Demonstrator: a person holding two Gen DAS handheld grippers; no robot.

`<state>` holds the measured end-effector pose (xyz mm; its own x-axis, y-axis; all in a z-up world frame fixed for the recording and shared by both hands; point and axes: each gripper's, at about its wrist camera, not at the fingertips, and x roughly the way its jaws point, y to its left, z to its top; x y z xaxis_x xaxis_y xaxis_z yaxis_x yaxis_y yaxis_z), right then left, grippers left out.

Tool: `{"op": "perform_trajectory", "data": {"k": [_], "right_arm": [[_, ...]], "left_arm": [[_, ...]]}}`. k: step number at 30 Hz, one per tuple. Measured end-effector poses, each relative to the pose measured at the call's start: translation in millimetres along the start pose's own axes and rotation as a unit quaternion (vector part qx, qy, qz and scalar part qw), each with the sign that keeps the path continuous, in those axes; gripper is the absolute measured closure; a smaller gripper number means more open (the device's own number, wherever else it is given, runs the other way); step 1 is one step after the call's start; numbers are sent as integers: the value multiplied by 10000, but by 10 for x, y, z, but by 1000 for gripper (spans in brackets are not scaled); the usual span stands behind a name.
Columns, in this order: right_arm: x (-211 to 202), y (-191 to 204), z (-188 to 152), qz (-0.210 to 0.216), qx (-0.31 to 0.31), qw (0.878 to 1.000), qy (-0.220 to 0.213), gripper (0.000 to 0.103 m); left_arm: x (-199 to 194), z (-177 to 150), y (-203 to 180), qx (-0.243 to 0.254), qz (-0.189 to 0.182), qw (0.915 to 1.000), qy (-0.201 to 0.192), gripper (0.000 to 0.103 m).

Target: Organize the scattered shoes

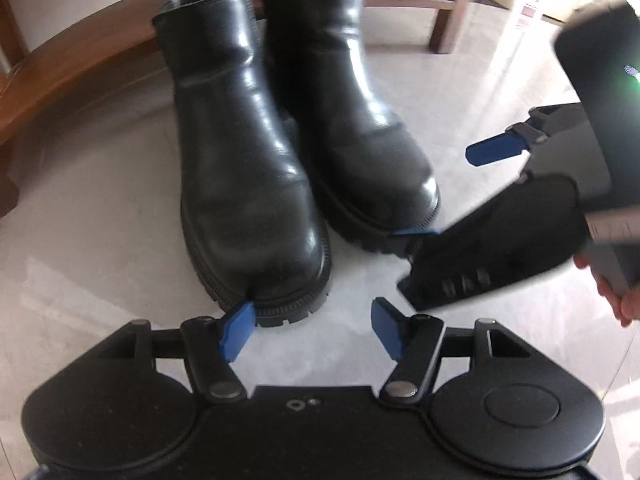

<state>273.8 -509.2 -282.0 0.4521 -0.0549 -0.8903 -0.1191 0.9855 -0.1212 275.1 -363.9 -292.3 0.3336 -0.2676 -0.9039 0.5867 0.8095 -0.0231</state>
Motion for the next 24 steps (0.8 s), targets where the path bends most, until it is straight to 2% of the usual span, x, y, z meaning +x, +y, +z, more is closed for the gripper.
{"op": "perform_trajectory", "data": {"k": [1, 4, 7, 10, 12, 15, 18, 21, 24], "right_arm": [[-2, 26, 21, -10, -136, 9999, -18, 1], [7, -35, 21, 88, 153, 9998, 62, 1], [-33, -74, -15, 109, 317, 9993, 142, 1], [-150, -108, -48, 195, 425, 9983, 352, 0], [-335, -155, -46, 236, 498, 9971, 534, 0], [-719, -270, 58, 72, 801, 9953, 548, 0], [-1391, -461, 423, -158, 1673, 9851, 379, 0], [-1902, -528, 685, -322, 2076, 9775, 206, 0], [-2601, -492, 964, -515, 2202, 9741, 48, 0]], "left_arm": [[-3, -5, 11, -9, -28, 10000, -13, 38], [-2, -9, 19, -182, -61, 9998, 8, 38], [6, 20, 3, 53, -67, 9999, 145, 37], [-88, -27, 87, 246, -191, 9979, 561, 37], [-346, 18, 246, 81, -33, 9963, 853, 37], [-818, 285, 441, -445, 109, 9958, 794, 37], [-1301, 637, 548, -793, 238, 9942, 685, 37], [-2051, 1021, 478, -913, 464, 9930, 588, 37], [-2645, 1194, 382, -898, 506, 9930, 580, 37]]}}
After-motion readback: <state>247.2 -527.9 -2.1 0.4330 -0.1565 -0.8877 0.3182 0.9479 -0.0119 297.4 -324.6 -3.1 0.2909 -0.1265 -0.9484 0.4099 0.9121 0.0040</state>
